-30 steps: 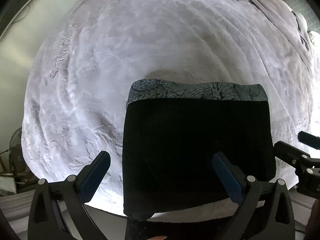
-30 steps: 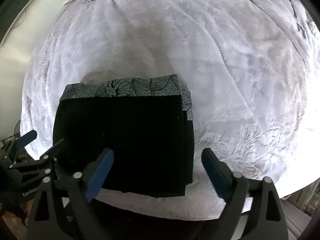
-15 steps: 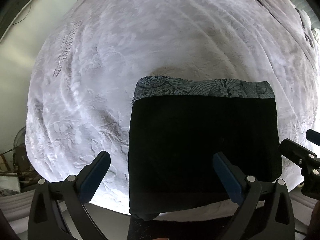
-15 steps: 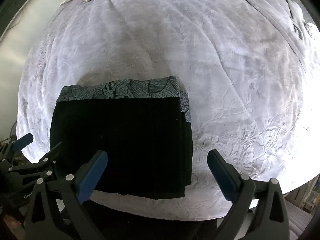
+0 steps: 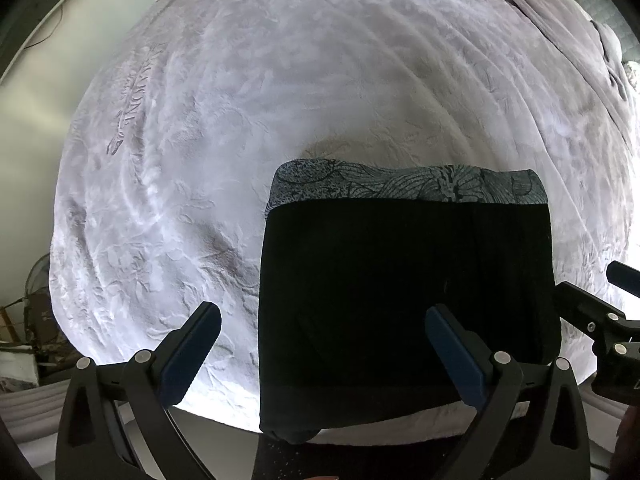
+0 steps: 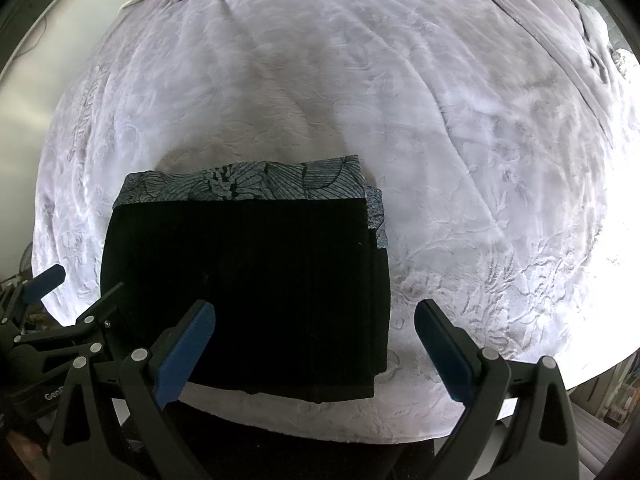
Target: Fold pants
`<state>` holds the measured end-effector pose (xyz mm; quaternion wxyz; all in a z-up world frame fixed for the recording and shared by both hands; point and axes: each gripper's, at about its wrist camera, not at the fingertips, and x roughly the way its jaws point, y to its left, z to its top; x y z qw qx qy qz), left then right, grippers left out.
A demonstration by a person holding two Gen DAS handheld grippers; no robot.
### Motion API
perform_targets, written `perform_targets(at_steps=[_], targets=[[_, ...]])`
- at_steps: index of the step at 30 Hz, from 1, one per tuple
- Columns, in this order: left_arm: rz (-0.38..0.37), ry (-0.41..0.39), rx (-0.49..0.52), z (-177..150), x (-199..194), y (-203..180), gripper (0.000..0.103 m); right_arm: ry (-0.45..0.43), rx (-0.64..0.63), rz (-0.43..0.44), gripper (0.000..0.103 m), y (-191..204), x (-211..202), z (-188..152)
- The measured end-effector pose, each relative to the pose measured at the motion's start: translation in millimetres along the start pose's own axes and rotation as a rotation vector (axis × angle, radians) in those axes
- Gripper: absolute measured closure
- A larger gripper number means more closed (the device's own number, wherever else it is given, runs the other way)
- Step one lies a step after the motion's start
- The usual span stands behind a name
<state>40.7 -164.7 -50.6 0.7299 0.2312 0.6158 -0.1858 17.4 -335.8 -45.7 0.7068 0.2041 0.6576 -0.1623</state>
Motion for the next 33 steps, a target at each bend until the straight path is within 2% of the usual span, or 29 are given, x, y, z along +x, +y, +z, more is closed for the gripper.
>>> perform_targets(at_steps=[33], targets=[[0.017,-0.023,0.011,2.8,-6.7,-2.9,0.001,0.004,0.002,-0.002,0.003,2.9,2.8,0.5]])
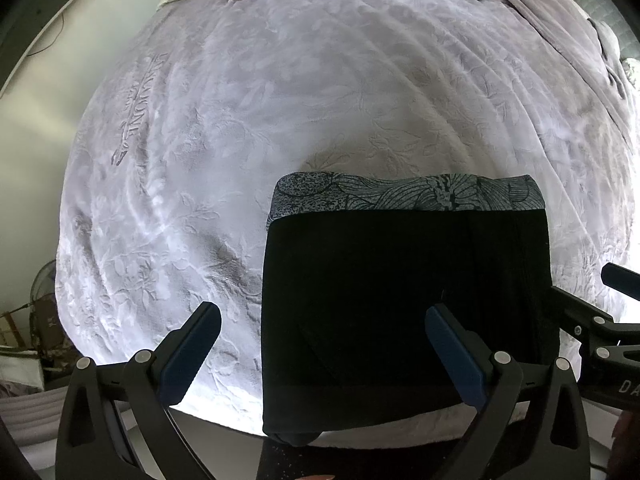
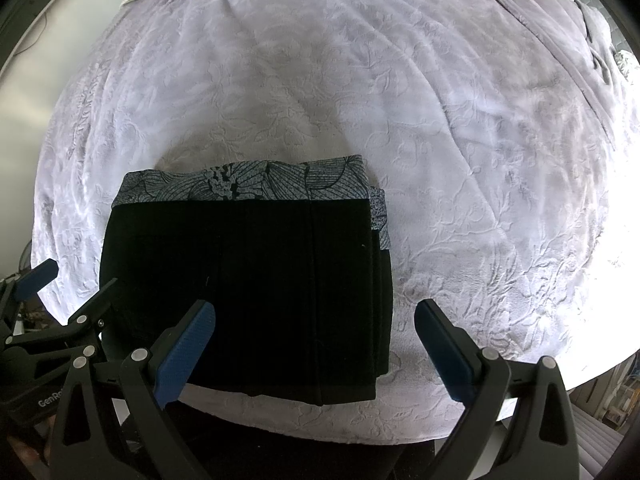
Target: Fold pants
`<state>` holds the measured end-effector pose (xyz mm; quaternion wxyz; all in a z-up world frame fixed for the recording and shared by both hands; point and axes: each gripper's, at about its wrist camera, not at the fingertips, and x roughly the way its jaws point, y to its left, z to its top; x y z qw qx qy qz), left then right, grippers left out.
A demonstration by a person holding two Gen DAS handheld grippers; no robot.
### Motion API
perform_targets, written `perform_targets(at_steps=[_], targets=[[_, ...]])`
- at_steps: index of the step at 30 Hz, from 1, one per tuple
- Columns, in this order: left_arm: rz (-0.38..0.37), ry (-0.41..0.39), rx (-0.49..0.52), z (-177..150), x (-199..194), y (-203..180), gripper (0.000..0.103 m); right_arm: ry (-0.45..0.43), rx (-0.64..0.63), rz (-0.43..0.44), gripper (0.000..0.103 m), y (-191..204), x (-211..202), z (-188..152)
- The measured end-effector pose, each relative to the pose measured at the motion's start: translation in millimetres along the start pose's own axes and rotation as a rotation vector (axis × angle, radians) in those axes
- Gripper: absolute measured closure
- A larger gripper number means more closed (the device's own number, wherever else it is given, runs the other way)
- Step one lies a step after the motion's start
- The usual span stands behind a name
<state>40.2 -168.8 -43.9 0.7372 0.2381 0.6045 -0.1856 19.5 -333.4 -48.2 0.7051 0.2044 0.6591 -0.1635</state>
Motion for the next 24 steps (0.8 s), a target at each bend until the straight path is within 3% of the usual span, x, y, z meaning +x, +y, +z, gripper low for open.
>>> perform_targets(at_steps=[24], targets=[[-0.004,0.004,-0.002,0.8,0.6,-1.0,0.001,0.008,-0.015,0.002,0.003,1.3,2.3,3.3]])
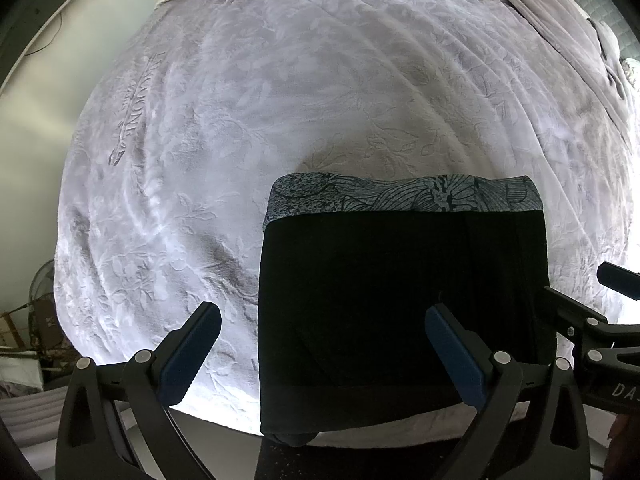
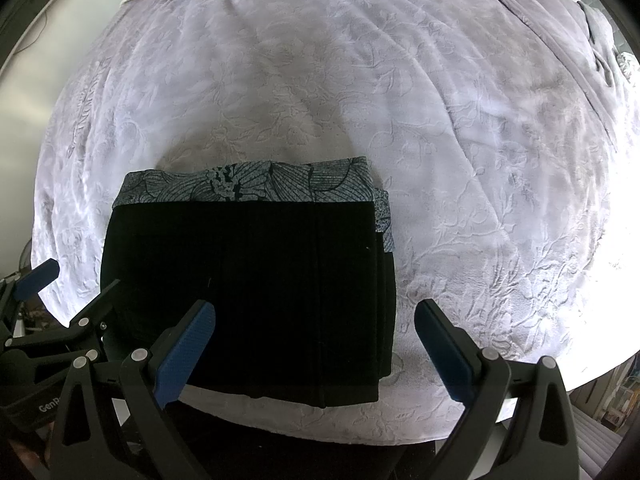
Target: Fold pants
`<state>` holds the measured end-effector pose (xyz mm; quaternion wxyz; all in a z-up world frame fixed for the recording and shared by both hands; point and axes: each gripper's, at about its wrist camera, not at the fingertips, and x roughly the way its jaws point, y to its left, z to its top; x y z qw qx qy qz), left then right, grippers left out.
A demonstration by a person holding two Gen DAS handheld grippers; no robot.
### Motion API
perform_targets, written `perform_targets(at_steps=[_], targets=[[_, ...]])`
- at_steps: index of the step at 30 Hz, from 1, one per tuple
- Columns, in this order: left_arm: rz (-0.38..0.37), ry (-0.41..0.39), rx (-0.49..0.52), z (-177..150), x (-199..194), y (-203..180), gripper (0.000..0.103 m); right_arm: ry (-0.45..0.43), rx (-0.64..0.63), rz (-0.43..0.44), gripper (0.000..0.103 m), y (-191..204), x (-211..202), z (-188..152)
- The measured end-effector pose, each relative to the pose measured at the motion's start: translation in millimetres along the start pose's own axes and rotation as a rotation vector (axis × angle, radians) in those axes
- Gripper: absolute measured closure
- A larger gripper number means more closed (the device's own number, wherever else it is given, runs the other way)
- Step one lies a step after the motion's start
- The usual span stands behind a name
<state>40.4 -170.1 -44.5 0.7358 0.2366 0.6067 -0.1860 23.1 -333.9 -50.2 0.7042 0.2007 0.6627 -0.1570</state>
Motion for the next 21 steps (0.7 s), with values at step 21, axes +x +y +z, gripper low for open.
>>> perform_targets(at_steps=[21], targets=[[-0.012,-0.015,-0.004,0.2,-0.3,3.0,0.001,0.003,-0.007,-0.006,0.003,3.8,-0.8,1.2]])
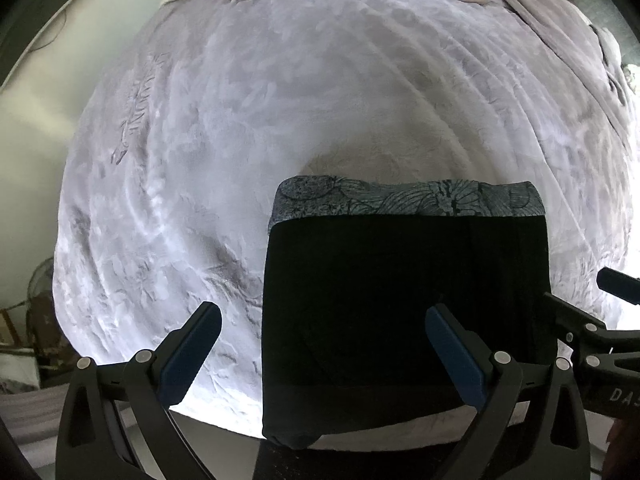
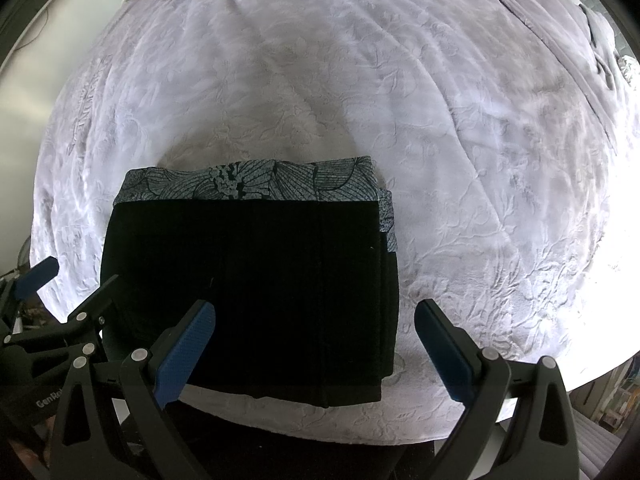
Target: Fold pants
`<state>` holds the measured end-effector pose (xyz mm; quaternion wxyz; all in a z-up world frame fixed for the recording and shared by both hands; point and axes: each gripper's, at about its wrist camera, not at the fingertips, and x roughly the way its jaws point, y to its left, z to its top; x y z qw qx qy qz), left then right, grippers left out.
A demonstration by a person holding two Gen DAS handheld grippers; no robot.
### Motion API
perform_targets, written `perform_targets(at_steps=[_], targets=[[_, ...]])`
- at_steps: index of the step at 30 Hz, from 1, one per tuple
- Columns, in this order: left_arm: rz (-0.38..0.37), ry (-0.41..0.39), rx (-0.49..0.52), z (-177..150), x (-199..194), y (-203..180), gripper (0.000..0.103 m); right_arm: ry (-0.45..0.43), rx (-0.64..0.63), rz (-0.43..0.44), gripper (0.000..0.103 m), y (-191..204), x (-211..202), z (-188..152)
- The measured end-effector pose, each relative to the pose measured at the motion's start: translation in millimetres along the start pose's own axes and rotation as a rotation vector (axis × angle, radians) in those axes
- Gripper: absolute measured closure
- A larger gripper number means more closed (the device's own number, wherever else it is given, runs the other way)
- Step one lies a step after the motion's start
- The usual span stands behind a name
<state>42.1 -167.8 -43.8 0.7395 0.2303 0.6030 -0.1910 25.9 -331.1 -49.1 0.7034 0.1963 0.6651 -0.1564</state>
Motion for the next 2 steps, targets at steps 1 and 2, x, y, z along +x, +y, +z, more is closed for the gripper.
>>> perform_targets(at_steps=[1,2], targets=[[-0.007,0.001,0.001,0.2,0.0,-0.1,0.001,0.000,0.000,0.000,0.003,-0.1,0.0,0.1],[-0.007,0.003,0.001,-0.2,0.4,-0.3,0.001,0.001,-0.001,0.000,0.003,-0.2,0.0,0.2]])
